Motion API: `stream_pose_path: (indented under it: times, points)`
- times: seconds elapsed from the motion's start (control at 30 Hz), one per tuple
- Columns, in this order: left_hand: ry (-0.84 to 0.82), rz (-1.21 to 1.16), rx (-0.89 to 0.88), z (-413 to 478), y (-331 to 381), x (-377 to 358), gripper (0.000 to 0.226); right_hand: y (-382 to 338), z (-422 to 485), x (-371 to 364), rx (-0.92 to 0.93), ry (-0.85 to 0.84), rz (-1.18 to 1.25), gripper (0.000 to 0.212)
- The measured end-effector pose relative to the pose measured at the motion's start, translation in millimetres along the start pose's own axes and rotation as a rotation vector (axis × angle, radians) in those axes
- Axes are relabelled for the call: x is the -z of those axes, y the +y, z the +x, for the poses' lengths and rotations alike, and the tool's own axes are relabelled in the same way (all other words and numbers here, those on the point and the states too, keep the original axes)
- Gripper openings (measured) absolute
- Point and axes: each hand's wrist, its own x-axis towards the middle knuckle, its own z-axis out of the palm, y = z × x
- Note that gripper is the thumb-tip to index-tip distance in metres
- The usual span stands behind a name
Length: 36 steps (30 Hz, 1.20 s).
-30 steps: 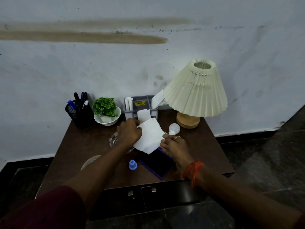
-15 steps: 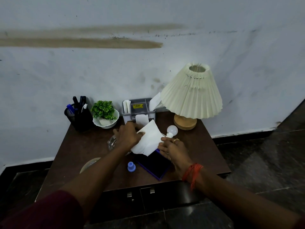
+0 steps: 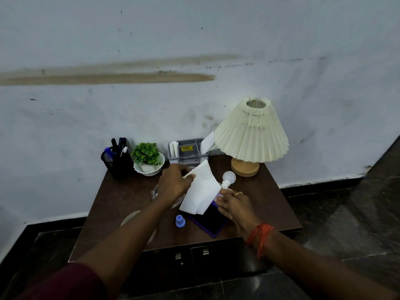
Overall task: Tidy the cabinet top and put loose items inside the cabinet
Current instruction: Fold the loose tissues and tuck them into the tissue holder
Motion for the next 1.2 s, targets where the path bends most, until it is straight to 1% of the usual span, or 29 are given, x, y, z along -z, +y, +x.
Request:
stream_pose_path:
  times: [0.13, 0.23, 0.43, 0.6, 0.73, 0.83, 0.93, 1.0, 1.1, 1.2]
  points:
    - [0.025, -0.046, -0.032, -5.5, 10.7, 15.0, 0.012, 4.1, -4.6, 3.2, -0.031, -0.012, 0.01, 0.032]
    - [0.051, -0.098, -0.038, -11.9, 22.0, 27.1, 0.007, 5.4, -11.1, 1.3, -0.049, -0.015, 0.026, 0.03]
    - [0.072, -0.18, -0.012, -19.4, 31.8, 44.9, 0.013, 8.6, -19.0, -16.3, -0.026, -0.057, 0.041, 0.033]
    - [0.076, -0.234, -0.013, -23.4, 38.5, 58.9, 0.014, 14.1, -20.0, -31.5, 0.105, -0.143, -0.001, 0.055]
    - [0.075, -0.29, 0.013, -22.6, 40.6, 68.2, 0.01, 20.7, -14.0, -38.8, 0.229, -0.105, -0.173, 0.066]
    - [0.088, -0.316, 0.003, -22.3, 44.0, 76.9, 0.007, 27.8, -9.6, -43.6, 0.229, -0.062, -0.224, 0.066]
    - [0.078, -0.365, 0.015, -23.4, 46.0, 84.1, 0.013, 32.4, -4.8, -46.7, 0.227, -0.034, -0.241, 0.059]
    - [0.068, -0.398, 0.026, -23.2, 47.1, 88.3, 0.016, 35.0, -1.2, -47.5, 0.218, -0.003, -0.234, 0.056]
    - [0.072, -0.394, 0.016, -24.0, 51.3, 95.3, 0.013, 39.6, 2.4, -47.9, 0.201, 0.024, -0.206, 0.051]
    - [0.07, -0.423, 0.042, -26.7, 54.2, 100.8, 0.012, 41.5, 3.8, -47.7, 0.186, 0.028, -0.159, 0.043]
